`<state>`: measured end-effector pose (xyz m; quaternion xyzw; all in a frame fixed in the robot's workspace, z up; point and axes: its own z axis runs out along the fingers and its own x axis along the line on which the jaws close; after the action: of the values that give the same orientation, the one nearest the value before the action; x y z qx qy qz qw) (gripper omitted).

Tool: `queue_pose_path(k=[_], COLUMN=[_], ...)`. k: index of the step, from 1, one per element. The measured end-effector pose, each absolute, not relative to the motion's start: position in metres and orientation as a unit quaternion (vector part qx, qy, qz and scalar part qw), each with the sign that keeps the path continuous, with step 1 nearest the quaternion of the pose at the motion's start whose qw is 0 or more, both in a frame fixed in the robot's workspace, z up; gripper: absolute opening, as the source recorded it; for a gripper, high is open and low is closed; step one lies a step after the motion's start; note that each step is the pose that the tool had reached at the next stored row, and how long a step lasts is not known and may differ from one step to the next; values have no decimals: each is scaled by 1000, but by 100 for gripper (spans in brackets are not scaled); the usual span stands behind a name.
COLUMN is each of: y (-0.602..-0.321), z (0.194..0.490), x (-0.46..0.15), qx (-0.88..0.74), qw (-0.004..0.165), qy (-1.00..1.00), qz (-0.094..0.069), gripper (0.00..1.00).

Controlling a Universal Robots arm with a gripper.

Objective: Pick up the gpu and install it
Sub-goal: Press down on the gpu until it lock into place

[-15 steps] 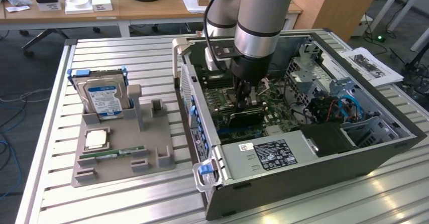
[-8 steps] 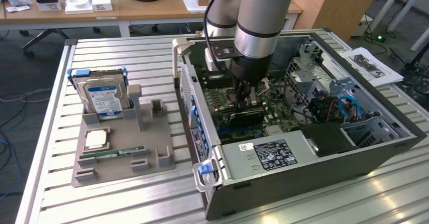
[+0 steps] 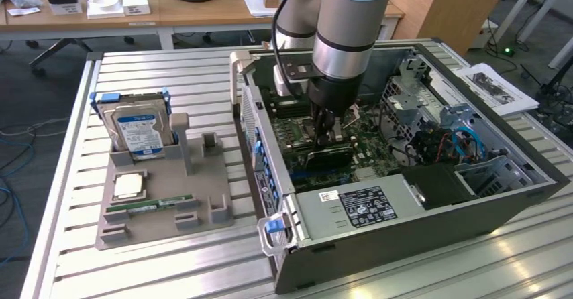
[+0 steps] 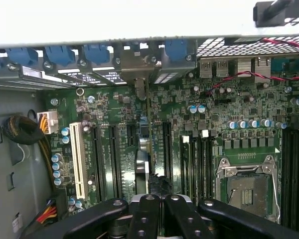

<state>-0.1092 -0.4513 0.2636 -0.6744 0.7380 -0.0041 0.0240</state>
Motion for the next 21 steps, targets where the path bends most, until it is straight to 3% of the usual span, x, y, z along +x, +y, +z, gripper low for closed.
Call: queue_pose_path(k=[21], y=[-451], z=[261], x=[-111], qx=[-674], qw=[24], qy=[738], qz=[-4], gripper=[11])
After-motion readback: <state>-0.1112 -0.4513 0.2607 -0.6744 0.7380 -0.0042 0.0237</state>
